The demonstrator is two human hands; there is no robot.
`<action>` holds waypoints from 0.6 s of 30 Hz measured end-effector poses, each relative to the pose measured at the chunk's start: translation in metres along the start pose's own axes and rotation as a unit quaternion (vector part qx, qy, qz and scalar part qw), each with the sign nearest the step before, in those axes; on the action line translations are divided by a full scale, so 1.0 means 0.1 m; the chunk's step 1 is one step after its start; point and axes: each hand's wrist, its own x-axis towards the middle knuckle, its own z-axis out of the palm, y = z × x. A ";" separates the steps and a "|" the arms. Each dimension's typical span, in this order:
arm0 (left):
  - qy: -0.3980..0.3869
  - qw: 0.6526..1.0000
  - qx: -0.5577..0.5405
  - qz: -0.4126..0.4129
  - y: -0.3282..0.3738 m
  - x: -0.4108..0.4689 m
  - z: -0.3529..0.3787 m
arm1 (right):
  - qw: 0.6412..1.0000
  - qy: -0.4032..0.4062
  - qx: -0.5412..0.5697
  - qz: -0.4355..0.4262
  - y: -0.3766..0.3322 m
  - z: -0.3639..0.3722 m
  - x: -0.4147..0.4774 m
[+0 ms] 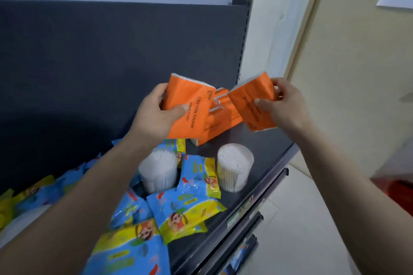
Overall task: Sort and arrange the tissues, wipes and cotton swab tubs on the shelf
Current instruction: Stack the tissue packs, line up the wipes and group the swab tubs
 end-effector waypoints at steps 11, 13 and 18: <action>-0.039 0.951 0.307 -0.013 -0.28 0.59 1.00 | 0.898 -0.259 -0.342 -0.097 0.87 -0.04 1.24; -0.049 0.933 0.354 -0.036 -0.33 0.64 1.11 | 0.879 -0.296 -0.357 -0.117 0.92 0.00 1.33; -0.052 0.893 0.442 -0.063 -0.50 0.74 1.25 | 0.848 -0.344 -0.370 -0.161 1.05 0.18 1.51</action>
